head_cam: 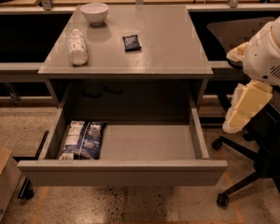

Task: Pick blue chip bag from top drawer and place on counter

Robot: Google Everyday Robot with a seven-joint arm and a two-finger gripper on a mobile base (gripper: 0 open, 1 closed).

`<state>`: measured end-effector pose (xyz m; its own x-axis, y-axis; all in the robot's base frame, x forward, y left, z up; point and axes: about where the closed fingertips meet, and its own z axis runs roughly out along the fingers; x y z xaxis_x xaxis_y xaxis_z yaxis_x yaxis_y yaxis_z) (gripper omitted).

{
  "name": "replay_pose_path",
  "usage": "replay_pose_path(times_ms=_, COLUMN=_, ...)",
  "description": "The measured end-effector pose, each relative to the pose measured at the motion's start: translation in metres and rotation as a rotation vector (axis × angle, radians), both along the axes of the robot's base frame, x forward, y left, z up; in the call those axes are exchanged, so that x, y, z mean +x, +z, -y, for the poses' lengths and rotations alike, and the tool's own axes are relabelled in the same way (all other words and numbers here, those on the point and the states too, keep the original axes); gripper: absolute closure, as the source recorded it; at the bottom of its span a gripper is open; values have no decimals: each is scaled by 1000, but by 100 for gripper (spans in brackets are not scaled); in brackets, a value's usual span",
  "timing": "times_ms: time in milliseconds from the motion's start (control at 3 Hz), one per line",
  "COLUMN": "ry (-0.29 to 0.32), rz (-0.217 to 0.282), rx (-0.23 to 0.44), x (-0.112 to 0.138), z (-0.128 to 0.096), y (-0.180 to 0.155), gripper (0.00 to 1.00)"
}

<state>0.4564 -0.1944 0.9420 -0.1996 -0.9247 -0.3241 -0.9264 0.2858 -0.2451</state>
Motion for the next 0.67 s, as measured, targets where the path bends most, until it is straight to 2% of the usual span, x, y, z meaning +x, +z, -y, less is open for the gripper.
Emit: replay_pose_path(times_ms=667, ry=-9, rz=7, rx=18, x=0, z=1, y=3, gripper=0)
